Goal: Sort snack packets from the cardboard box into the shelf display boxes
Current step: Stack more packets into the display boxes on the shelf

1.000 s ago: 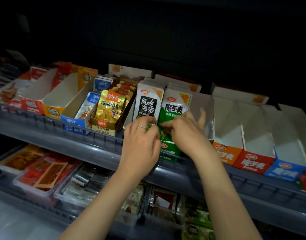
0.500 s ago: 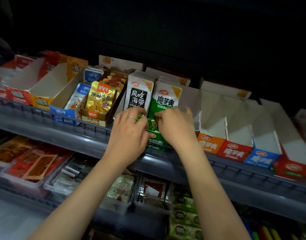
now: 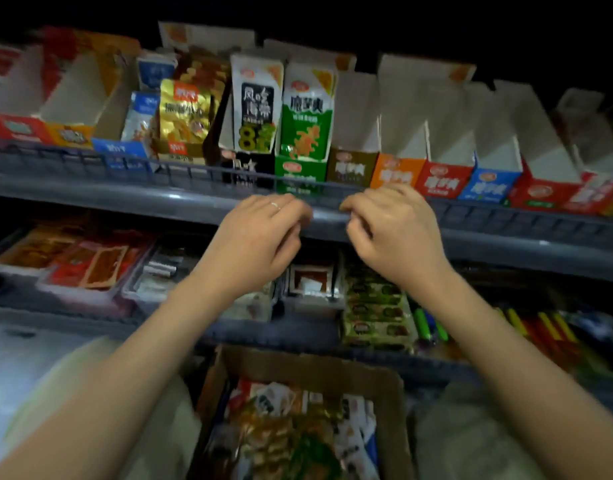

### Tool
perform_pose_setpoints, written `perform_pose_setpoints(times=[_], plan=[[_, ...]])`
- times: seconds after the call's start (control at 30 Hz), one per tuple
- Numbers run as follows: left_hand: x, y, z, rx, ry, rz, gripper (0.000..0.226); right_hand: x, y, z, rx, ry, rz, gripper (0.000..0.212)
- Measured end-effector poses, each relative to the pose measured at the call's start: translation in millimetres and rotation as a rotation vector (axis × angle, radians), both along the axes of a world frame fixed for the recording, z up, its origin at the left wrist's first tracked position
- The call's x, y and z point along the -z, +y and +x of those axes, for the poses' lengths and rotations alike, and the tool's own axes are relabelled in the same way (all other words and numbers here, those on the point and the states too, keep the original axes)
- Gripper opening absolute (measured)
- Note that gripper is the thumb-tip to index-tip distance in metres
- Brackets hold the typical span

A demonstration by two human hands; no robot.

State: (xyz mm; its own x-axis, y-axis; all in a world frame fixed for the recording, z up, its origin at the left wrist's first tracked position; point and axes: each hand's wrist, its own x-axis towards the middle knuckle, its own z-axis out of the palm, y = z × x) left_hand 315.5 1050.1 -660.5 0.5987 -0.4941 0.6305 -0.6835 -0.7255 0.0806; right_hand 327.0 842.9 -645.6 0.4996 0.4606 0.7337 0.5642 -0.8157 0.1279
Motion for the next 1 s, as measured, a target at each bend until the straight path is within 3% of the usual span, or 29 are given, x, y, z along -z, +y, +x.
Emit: perform_pose_setpoints(times=[0.1,0.2,0.27,0.37,0.53,0.67,0.73,1.0], plan=[[32.9,-9.8,-29.6,0.084,0.225,0.086,0.021,51.4,-24.2,-35.7,0.023,0.188,-0.032,0.022],[75.7,-21.4,-61.0,0.115,0.416,0.423,0.021,110.3,-40.6,-76.0,0.025,0.464,-0.254,0.025],[100.4,-24.3,-80.6,0.18,0.543,0.532,0.021,144.8,-47.8,-100.1,0.03,0.745,-0.316,0.023],[128.7,-21.0,-105.1,0.223,0.645,0.592,0.025,192.5,-52.6,-127.9,0.039,1.029,-0.304,0.025],[159.8,0.3,-131.3,0.184,0.735,0.637,0.029,267.5,-43.3,-165.5,0.072,1.291,-0.17,0.025],[171.9,24.4,-140.4,0.165,0.797,0.617,0.029,315.3,-33.4,-181.1,0.069,1.539,-0.202,0.041],[176.1,32.1,-142.6,0.153,0.791,0.6,0.027,332.2,-30.5,-183.4,0.085,1.542,-0.307,0.053],[183.3,40.2,-147.1,0.124,0.821,0.59,0.029,366.2,16.2,-179.9,-0.068,1.176,-0.689,0.07]])
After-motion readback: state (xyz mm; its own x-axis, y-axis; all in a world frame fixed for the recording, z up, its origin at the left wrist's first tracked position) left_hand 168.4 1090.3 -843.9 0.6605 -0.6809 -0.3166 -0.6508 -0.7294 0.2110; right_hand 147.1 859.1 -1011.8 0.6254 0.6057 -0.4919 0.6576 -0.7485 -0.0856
